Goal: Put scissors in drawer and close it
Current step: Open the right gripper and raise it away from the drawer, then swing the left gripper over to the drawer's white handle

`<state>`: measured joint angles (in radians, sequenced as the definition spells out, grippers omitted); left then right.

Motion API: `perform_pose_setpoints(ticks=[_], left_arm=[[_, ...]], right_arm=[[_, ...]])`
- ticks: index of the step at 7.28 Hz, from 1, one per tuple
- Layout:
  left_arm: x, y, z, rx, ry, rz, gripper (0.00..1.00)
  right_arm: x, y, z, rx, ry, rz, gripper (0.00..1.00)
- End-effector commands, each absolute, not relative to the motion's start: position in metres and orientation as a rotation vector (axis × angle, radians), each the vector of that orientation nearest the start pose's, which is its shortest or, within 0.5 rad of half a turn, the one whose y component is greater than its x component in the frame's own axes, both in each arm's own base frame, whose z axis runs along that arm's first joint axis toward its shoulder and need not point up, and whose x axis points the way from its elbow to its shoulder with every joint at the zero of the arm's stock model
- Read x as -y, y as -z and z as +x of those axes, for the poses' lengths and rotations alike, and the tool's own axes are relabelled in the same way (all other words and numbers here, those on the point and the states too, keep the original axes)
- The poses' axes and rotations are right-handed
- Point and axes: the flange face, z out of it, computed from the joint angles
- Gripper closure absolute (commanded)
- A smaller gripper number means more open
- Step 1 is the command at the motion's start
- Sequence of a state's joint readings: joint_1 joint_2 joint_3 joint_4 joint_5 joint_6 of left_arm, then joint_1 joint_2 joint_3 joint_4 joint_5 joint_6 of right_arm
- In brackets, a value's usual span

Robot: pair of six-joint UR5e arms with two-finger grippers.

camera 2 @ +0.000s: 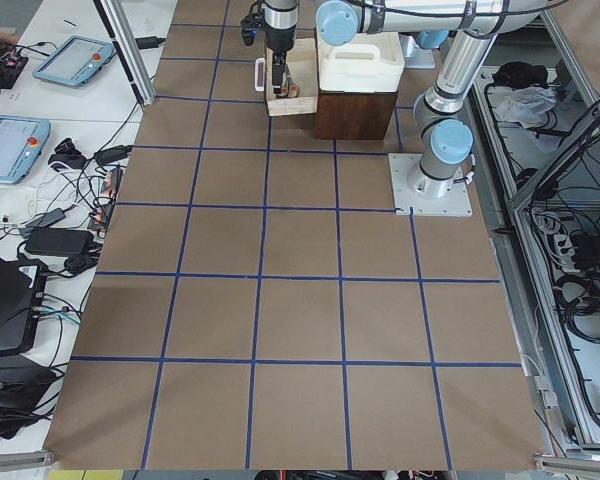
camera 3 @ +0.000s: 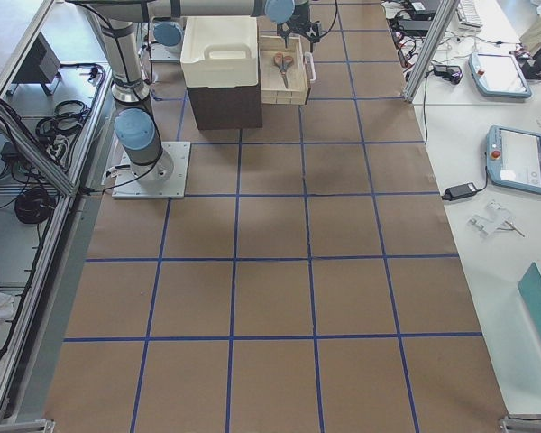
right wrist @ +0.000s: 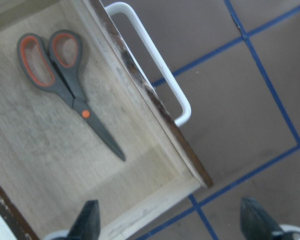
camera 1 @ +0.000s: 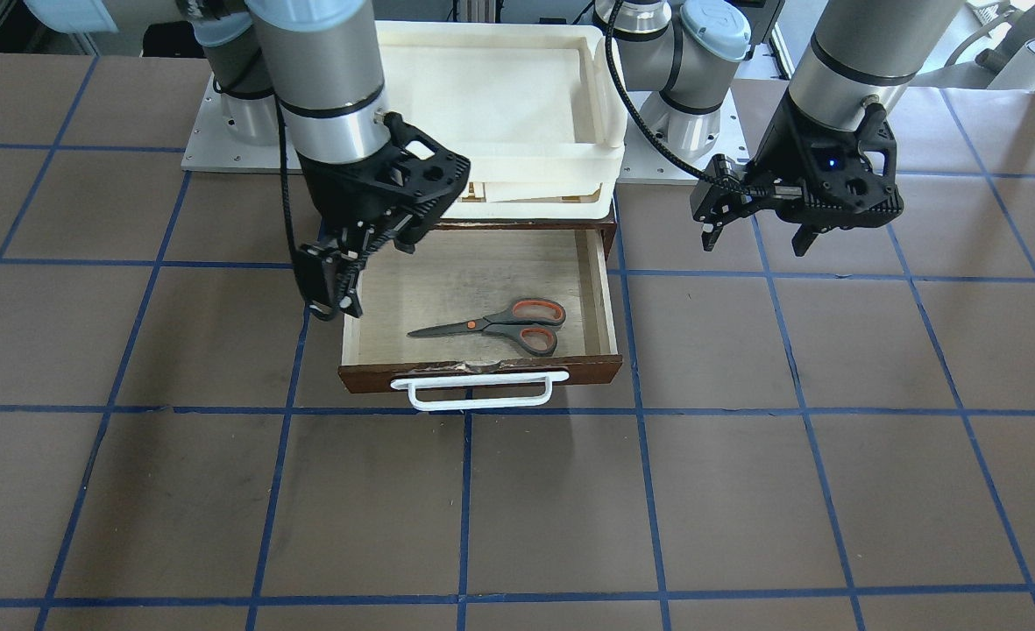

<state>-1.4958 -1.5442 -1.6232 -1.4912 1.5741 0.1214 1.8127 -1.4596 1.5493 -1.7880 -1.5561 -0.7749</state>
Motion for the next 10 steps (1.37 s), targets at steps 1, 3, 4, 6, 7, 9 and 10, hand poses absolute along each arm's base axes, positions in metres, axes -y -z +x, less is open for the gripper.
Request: perform_pose_setpoints(ticks=[1, 3, 4, 6, 7, 9, 10], left_arm=[[0.495, -0.482, -0.096, -3.13, 0.083, 0.06, 0.0], [0.501, -0.483, -0.094, -3.132, 0.093, 0.07, 0.0], [0.503, -0.485, -0.093, -3.129, 0.102, 0.053, 0.0], [0.52, -0.469, -0.097, -3.135, 0.113, 0.06, 0.0], [0.525, -0.464, -0.099, -3.134, 0.113, 0.065, 0.0], [0.527, -0.458, -0.115, -3.132, 0.108, 0.105, 0.0], [0.527, -0.456, -0.122, -3.132, 0.105, 0.122, 0.0]], right_arm=[[0.471, -0.516, 0.204, -2.927, 0.201, -1.176, 0.0], [0.458, -0.537, 0.19, -3.054, 0.258, -0.724, 0.0], [0.453, -0.543, 0.189, -3.081, 0.279, -0.543, 0.0], [0.453, -0.543, 0.187, -3.103, 0.272, -0.253, 0.0], [0.454, -0.542, 0.186, -3.106, 0.267, -0.195, 0.0], [0.455, -0.542, 0.174, -3.117, 0.247, -0.147, 0.0], [0.456, -0.544, 0.171, -3.118, 0.251, -0.135, 0.0]])
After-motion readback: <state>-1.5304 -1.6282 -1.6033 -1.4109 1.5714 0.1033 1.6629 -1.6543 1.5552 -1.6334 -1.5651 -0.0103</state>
